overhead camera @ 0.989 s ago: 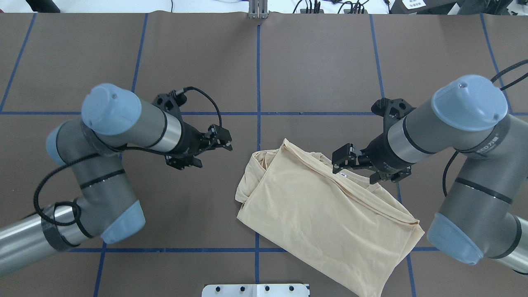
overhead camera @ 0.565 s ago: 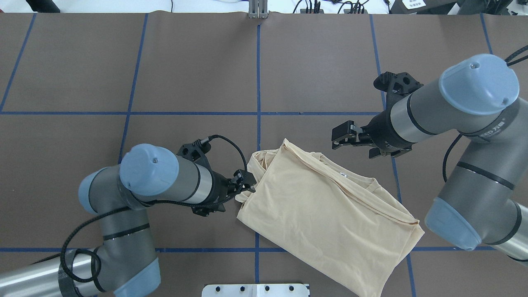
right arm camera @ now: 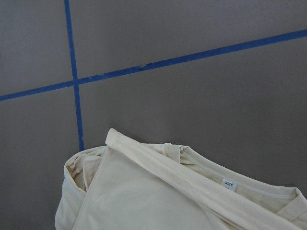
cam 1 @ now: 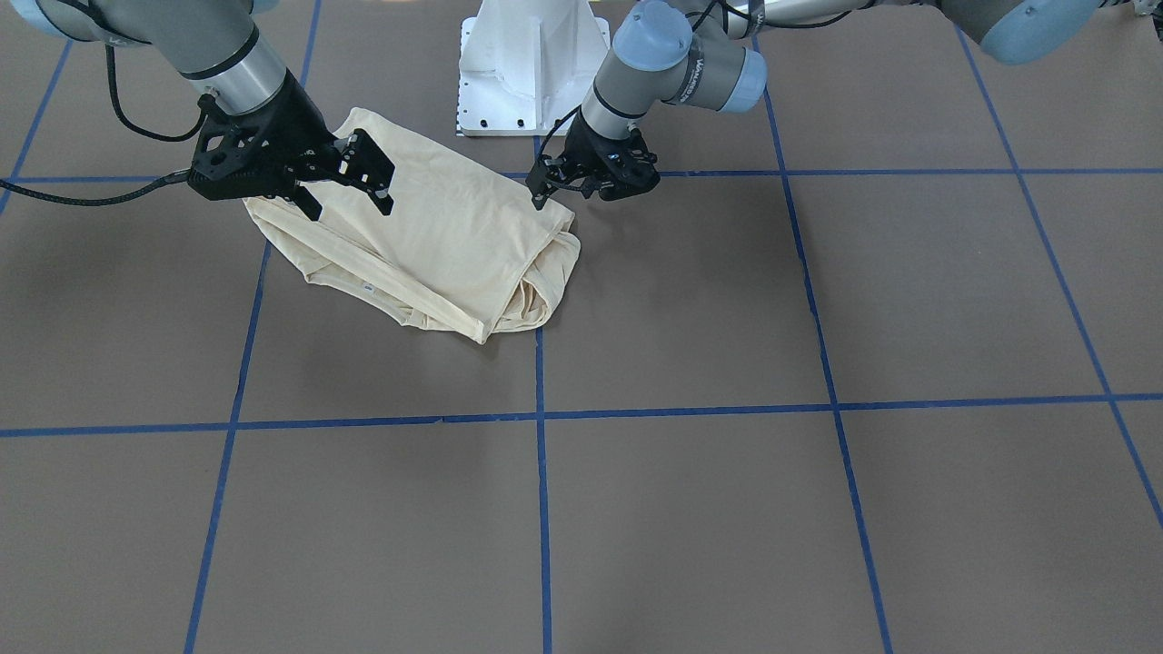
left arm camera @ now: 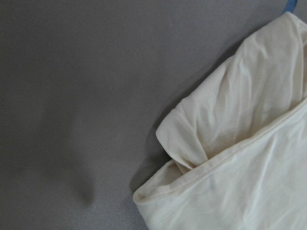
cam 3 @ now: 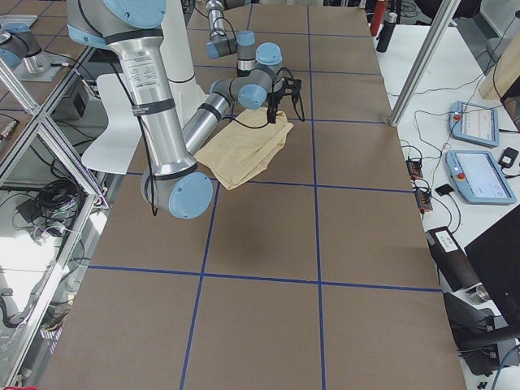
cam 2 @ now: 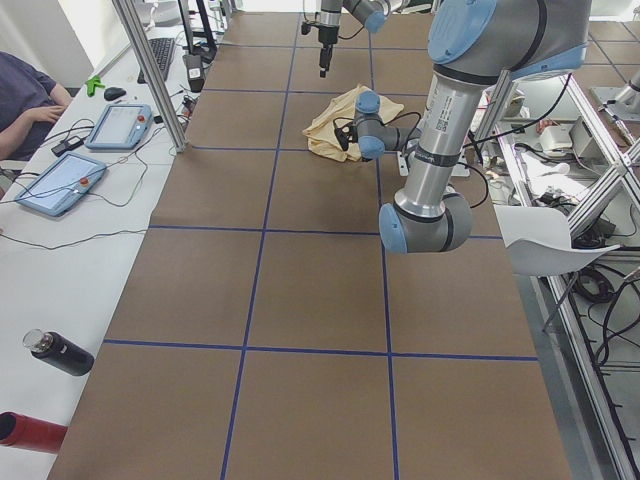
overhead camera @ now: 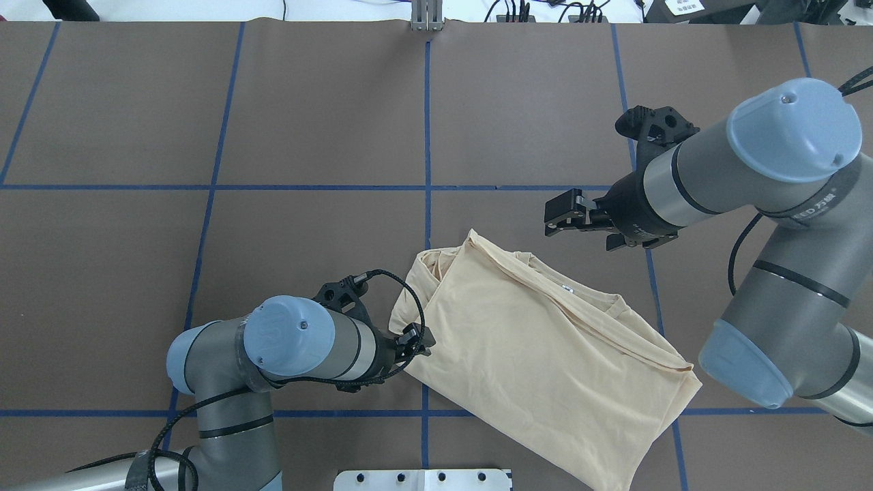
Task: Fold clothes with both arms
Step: 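Grasp the shirt corner with the left gripper while the right releases and lifts, then drag the shirt corner with the left gripper to straighten the bundle, then release the shirt with the left gripper while the right moves to its side edge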
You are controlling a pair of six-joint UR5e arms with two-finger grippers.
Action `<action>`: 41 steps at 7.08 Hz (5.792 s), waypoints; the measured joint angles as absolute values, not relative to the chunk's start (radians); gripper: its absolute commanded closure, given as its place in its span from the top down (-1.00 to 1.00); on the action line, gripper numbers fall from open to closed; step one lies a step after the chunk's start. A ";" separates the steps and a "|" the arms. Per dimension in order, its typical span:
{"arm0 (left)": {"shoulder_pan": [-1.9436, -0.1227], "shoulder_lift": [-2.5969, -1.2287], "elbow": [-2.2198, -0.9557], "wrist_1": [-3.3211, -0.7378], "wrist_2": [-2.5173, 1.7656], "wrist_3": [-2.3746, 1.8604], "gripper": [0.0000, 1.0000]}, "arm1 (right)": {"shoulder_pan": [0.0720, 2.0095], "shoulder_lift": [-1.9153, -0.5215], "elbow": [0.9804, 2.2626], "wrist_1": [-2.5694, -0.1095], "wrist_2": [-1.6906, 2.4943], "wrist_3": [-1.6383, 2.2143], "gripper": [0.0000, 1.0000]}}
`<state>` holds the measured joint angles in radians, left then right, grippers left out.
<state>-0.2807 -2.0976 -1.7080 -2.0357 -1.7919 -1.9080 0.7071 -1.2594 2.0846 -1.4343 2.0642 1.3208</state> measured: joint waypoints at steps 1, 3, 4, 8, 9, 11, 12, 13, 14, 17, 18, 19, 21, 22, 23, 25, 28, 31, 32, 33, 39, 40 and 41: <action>-0.280 -2.100 -1.701 -2.036 -1.791 -1.908 0.60 | 0.707 -1.259 2.085 -1.434 2.064 1.321 1.00; -0.281 -2.103 -1.695 -2.036 -1.789 -1.904 0.51 | 0.708 -1.258 2.086 -1.434 2.067 1.321 1.00; -0.284 -2.105 -1.694 -2.036 -1.788 -1.900 0.50 | 0.708 -1.259 2.086 -1.434 2.068 1.322 1.00; -0.287 -2.116 -1.680 -2.035 -1.759 -1.893 0.45 | 0.710 -1.258 2.090 -1.434 2.074 1.323 1.00; -0.287 -2.117 -1.677 -2.035 -1.758 -1.893 0.40 | 0.710 -1.258 2.091 -1.434 2.075 1.325 1.00; -0.287 -2.119 -1.676 -2.034 -1.758 -1.893 0.19 | 0.710 -1.258 2.092 -1.434 2.076 1.328 1.00; -0.287 -2.120 -1.675 -2.034 -1.758 -1.893 0.09 | 0.710 -1.258 2.092 -1.434 2.077 1.330 1.00; -0.287 -2.121 -1.675 -2.034 -1.758 -1.893 -0.02 | 0.710 -1.258 2.092 -1.434 2.077 1.332 1.00; -0.287 -2.121 -1.675 -2.034 -1.758 -1.893 -0.30 | 0.710 -1.258 2.092 -1.434 2.077 1.333 1.00; -0.287 -2.130 -1.676 -2.032 -1.760 -1.900 -1.00 | 0.714 -1.258 2.092 -1.434 2.076 1.333 1.00; -0.290 -2.133 -1.680 -2.024 -1.760 -1.903 -1.00 | 0.717 -1.258 2.092 -1.434 2.077 1.333 1.00; -0.303 -2.138 -1.686 -2.009 -1.761 -1.905 -1.00 | 0.720 -1.259 2.092 -1.434 2.078 1.333 1.00; -0.364 -2.165 -1.690 -1.939 -1.765 -1.904 -1.00 | 0.721 -1.259 2.092 -1.434 2.080 1.333 1.00; -0.401 -2.177 -1.688 -1.908 -1.766 -1.898 -1.00 | 0.722 -1.259 2.092 -1.434 2.080 1.333 1.00; -0.439 -2.183 -1.683 -1.892 -1.765 -1.890 -1.00 | 0.724 -1.260 2.093 -1.434 2.079 1.333 1.00; -0.509 -2.193 -1.648 -1.889 -1.751 -1.830 -1.00 | 0.727 -1.263 2.094 -1.434 2.078 1.334 1.00; -0.583 -2.281 -1.469 -1.964 -1.703 -1.747 -1.00 | 0.729 -1.268 2.093 -1.434 2.074 1.335 1.00; -0.629 -2.377 -1.251 -2.129 -1.640 -1.718 -1.00 | 0.730 -1.272 2.092 -1.434 2.069 1.335 1.00; -0.642 -2.384 -1.215 -2.173 -1.633 -1.703 -1.00 | 0.730 -1.273 2.091 -1.434 2.068 1.336 1.00; -0.649 -2.386 -1.195 -2.197 -1.624 -1.680 -0.83 | 0.730 -1.274 2.089 -1.434 2.066 1.336 1.00; -0.668 -2.288 -1.339 -2.206 -1.645 -1.546 1.00 | 0.677 -1.228 2.032 -1.435 1.979 1.321 1.00; -0.672 -2.229 -1.432 -2.168 -1.678 -1.540 1.00 | 0.634 -1.211 2.018 -1.439 1.921 1.320 1.00; -0.675 -2.180 -1.518 -2.121 -1.696 -1.529 1.00 | 0.581 -1.192 2.001 -1.444 1.854 1.316 1.00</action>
